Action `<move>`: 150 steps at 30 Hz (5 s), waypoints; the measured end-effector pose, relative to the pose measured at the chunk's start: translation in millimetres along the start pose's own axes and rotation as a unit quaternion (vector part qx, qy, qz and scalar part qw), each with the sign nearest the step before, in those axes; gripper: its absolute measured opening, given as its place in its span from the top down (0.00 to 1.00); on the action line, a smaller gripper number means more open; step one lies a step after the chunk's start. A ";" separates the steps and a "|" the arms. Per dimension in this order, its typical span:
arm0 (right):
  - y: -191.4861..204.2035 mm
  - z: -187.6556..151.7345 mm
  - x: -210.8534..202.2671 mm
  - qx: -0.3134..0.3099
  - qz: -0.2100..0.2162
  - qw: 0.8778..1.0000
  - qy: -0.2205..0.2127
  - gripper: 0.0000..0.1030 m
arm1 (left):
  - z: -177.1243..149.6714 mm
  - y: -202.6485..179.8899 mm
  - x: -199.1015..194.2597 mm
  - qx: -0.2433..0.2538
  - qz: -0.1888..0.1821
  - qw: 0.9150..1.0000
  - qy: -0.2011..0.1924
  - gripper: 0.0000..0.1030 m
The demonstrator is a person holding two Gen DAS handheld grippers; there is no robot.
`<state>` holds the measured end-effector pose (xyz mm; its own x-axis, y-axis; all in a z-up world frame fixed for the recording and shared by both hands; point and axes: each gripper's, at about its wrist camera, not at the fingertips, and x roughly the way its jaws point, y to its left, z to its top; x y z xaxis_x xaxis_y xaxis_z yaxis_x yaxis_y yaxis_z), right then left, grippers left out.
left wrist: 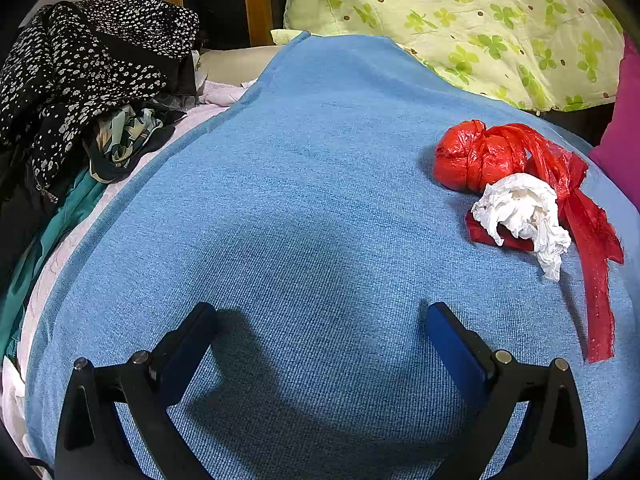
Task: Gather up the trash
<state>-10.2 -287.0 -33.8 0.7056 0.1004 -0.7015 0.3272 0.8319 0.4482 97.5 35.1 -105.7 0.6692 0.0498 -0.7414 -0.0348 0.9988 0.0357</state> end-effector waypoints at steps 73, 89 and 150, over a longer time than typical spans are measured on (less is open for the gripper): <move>8.9 -0.4 -13.9 -0.019 0.017 0.999 -0.031 0.32 | -0.1 -0.7 0.3 0.000 0.000 1.000 0.000 0.00; 5.6 1.7 -16.5 -0.016 0.019 0.999 -0.033 0.32 | -0.4 -0.9 0.4 0.000 0.000 1.000 0.000 0.00; 9.1 0.7 -19.0 -0.020 0.024 0.999 -0.038 0.32 | -0.2 -0.7 0.6 -0.001 0.001 1.000 0.000 0.00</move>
<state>-20.3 -281.7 -16.0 0.7659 0.1006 -0.6351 0.2675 0.8483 0.4570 97.9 34.4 -106.2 0.6688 0.0519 -0.7416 -0.0375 0.9986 0.0361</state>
